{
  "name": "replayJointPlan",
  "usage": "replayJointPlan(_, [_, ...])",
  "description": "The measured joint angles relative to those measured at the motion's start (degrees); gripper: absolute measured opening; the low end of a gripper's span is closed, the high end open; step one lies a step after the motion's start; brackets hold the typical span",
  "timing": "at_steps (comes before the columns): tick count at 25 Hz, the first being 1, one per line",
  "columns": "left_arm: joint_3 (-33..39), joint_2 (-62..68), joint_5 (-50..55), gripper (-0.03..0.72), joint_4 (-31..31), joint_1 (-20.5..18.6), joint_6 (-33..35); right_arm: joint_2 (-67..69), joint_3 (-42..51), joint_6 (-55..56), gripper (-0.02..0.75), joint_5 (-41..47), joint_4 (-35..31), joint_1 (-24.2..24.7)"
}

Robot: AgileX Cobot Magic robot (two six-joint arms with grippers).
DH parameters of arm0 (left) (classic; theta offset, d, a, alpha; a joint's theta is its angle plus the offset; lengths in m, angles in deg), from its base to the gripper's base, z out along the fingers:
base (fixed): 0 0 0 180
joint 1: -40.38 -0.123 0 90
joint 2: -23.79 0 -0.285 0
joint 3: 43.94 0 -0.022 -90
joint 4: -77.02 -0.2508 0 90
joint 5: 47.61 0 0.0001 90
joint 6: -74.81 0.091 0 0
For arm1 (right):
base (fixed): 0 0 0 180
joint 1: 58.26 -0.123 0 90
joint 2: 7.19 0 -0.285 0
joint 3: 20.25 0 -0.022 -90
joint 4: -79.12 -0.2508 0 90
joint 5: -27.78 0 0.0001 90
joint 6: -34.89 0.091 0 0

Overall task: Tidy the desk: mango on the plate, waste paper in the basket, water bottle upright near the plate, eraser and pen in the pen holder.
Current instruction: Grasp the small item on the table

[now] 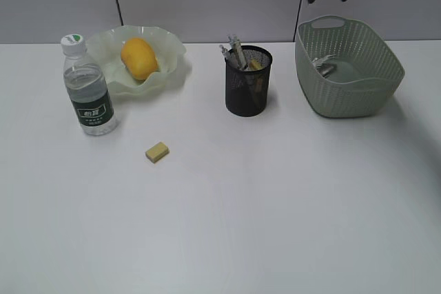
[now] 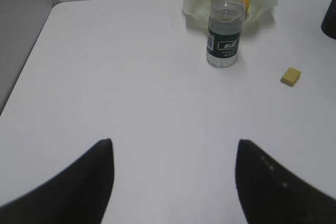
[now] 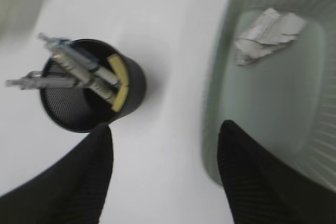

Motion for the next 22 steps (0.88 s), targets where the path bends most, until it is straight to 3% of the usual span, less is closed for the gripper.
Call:
replayJointPlan(6, [0.0, 0.0, 0.0, 0.547, 0.0, 0.0, 0.0, -0.3, -0.7, 0.4, 0.452, 0.6, 1.8, 6.1])
replayJointPlan(10, [0.0, 0.0, 0.0, 0.547, 0.0, 0.0, 0.0, -2.0, 0.4, -0.1, 0.448, 0.7, 1.1, 6.4])
replayJointPlan(22, [0.0, 0.0, -0.1, 0.547, 0.0, 0.0, 0.0, -25.7, 23.6, -0.5, 0.448, 0.8, 2.6, 6.3])
